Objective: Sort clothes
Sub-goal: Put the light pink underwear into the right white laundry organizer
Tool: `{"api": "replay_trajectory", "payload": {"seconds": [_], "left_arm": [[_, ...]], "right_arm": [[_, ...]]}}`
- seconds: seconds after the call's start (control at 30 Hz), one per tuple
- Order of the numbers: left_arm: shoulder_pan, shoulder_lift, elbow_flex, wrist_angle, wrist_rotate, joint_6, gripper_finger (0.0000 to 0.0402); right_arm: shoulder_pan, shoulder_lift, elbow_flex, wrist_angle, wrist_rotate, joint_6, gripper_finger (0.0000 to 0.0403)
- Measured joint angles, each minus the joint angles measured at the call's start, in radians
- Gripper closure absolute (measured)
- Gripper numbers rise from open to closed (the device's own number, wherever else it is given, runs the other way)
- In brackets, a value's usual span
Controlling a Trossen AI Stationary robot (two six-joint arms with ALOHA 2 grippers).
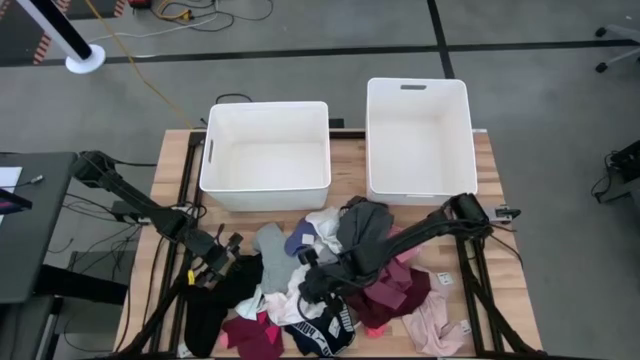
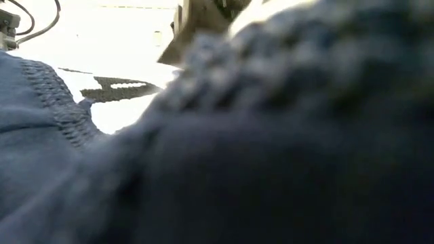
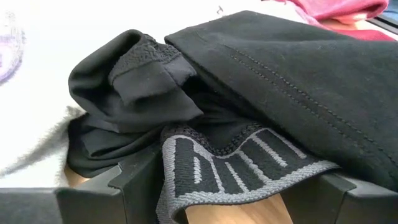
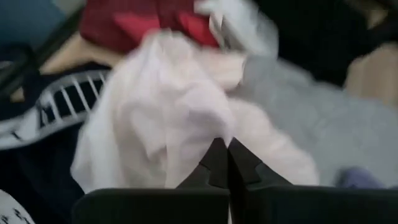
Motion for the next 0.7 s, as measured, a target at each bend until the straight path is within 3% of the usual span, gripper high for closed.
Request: {"api": "replay_trajectory", "payload": {"seconds": [0.33,0.7], "left_arm": [[0.0,0.0,0.0,0.001,0.0,0.0,0.0127],[0.0,0.0,0.0,0.001,0.0,0.0,0.0127]], "right_arm": [[0.045,-0.217,0.029,-0.018,0.241,-0.131,0.0402],[0.064,-0.448,0.03,-0.002,0.807,-0.36,0.0402]]}}
